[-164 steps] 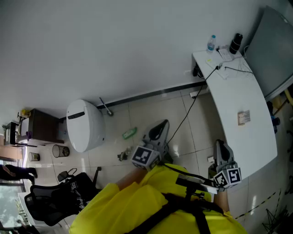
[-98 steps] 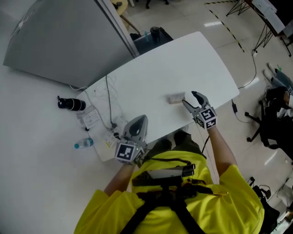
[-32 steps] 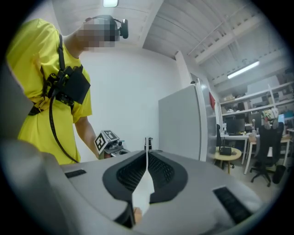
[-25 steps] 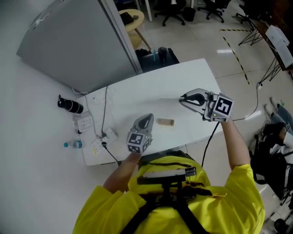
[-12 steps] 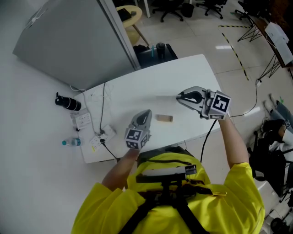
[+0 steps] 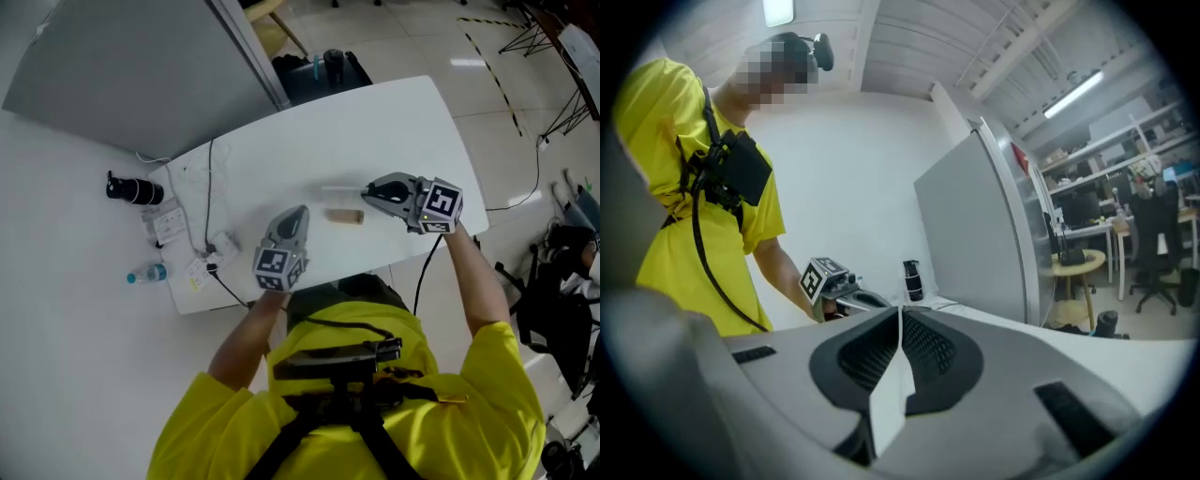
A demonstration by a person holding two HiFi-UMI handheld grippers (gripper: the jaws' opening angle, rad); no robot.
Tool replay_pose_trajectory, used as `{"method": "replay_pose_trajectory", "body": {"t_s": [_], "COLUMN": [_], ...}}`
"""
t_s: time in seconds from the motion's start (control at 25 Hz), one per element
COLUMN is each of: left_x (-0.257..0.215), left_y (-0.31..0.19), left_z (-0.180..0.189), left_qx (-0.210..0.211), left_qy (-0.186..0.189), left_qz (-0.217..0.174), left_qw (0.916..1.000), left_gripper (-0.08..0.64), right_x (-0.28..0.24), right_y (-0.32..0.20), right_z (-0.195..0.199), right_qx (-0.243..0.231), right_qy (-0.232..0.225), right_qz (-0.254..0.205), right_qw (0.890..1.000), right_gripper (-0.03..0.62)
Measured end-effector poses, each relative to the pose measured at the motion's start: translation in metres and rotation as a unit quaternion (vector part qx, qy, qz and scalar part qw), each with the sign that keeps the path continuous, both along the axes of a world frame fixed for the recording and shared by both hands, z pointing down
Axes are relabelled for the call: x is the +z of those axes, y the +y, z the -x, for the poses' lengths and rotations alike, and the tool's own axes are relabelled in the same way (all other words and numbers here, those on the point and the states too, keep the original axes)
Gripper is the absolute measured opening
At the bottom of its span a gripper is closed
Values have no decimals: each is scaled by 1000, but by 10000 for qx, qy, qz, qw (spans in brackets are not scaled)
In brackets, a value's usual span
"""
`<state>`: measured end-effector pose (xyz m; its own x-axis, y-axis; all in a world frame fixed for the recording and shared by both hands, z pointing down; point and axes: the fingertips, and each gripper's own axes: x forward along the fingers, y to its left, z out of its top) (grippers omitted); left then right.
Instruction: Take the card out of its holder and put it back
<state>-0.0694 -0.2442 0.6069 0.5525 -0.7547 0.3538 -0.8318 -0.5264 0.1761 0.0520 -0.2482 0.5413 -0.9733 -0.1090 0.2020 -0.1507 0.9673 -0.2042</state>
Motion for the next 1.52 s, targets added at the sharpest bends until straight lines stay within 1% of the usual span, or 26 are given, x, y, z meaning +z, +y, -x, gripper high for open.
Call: {"method": "replay_pose_trajectory", "body": {"t_s": [0.2,0.36,0.56,0.8,1.04,1.4,1.52], "left_x": [14,22,25,28,35,41,41], "left_y": [2,5,5,7,14,16,15], "left_z": [-6,-8,-8,-6,-6,-9,-12], "left_qx": [72,159,197,117,146,140,138], "left_qy": [-26,-94,-139,-186,-252,-318,-308], "left_qz": [205,312,349,386,508,616,588], "left_qw": [9998,9993,9991,9990,9983,9975,9977], "left_gripper": [2,2,2,2,2,2,2], "right_x": [67,92,103,112,116,115,114], "right_y": [0,1,-3,-2,-3,-2,-2], "right_z": [5,6,3,2,1,3,3], "right_qx": [181,265,309,272,412,451,472], "right_qy": [133,179,283,314,109,-106,-185], "right_qz": [440,570,551,563,616,516,504], "right_qw": [9988,9979,9976,9976,9972,9976,9974], "right_gripper": [20,20,20,20,20,21,21]}}
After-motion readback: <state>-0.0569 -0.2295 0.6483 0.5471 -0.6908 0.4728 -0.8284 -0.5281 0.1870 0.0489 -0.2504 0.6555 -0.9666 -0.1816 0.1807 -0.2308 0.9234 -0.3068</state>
